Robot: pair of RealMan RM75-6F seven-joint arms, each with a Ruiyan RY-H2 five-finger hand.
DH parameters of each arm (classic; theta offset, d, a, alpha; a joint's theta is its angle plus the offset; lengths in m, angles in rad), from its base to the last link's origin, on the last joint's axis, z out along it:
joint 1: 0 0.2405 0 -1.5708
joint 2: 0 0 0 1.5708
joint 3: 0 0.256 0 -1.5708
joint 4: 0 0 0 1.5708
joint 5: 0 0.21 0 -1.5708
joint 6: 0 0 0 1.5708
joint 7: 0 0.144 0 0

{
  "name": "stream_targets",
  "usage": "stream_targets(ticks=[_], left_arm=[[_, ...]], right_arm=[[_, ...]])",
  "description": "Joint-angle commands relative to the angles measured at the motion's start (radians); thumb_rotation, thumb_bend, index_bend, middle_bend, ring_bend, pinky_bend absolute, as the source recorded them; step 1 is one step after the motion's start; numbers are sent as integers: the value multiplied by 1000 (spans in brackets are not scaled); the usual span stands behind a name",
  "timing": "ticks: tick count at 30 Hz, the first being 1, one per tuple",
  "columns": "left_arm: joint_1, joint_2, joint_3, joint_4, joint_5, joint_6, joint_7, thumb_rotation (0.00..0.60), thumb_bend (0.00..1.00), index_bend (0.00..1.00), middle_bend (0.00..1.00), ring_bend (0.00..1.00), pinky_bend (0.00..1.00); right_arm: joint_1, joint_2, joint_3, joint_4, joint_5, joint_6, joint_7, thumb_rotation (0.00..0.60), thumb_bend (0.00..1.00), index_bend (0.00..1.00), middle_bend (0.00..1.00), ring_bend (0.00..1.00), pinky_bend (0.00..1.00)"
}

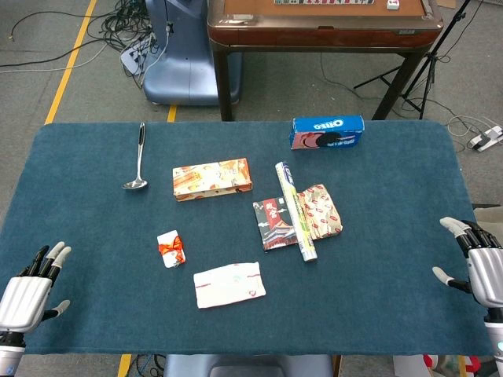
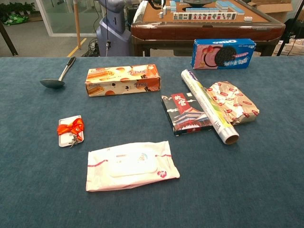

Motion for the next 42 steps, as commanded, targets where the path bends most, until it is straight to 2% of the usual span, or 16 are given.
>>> stream_targets(ticks=[1,6,8,10,11,13,14,15,16,18,21,23,30,42], left_arm=[[0,-6,-2,10,0,-8,9,600,0,4,0,1,351],[-1,-7,-18,18,7,2,2,600,0,22,0,51,440],[-2,-5,-24,17,12,7,4,600,0,33,0,114,498],[-9,8,-24,4,27,5,15,600,0,49,25,219,585],[-13,15,-23,-2,38,2,17,600,0,60,77,281,630],[-27,26,-22,-7,72,-2,-5,600,0,98,267,395,711],[-34,31,-20,-8,83,-8,-21,600,0,112,328,427,736],[-42,37,-17,-9,94,-19,-39,600,1,137,436,489,779],[-51,45,-12,-13,103,-34,-58,600,5,149,493,526,804],[-75,62,-5,-21,121,-72,-100,600,25,186,676,644,884],[-110,83,8,-39,144,-132,-131,600,83,221,884,793,980],[-131,95,13,-53,157,-165,-136,600,124,222,947,842,1000],[-214,107,4,-128,142,-311,-56,600,188,166,965,862,1000],[-350,68,-63,-239,-61,-548,87,600,193,155,983,870,1000]], right_arm=[[-4,0,-2,-3,-2,6,-6,600,63,204,232,156,273],[-4,1,-1,-8,-10,14,-11,600,63,204,232,156,273],[-3,1,-1,-10,-12,15,-11,600,63,204,232,156,273],[-1,1,-1,-10,-14,13,-9,600,64,204,232,156,273],[-1,1,-1,-10,-12,11,-9,600,64,204,232,156,273],[-2,3,-2,-10,-7,8,-10,600,64,204,232,157,273],[-3,4,-2,-11,-6,9,-10,600,63,204,232,157,273],[-4,4,-1,-12,-8,13,-9,600,63,204,232,157,273],[-5,4,0,-12,-10,18,-7,600,63,204,232,157,273],[-9,4,-1,-12,-14,28,-2,600,63,204,232,157,273],[-14,6,-2,-10,-16,34,4,600,64,204,232,157,273],[-15,6,-2,-10,-16,38,6,600,64,204,232,157,273],[-20,9,-3,-8,-20,44,18,600,64,204,232,157,273],[-25,14,-1,-2,-20,52,41,600,63,204,232,157,273]])
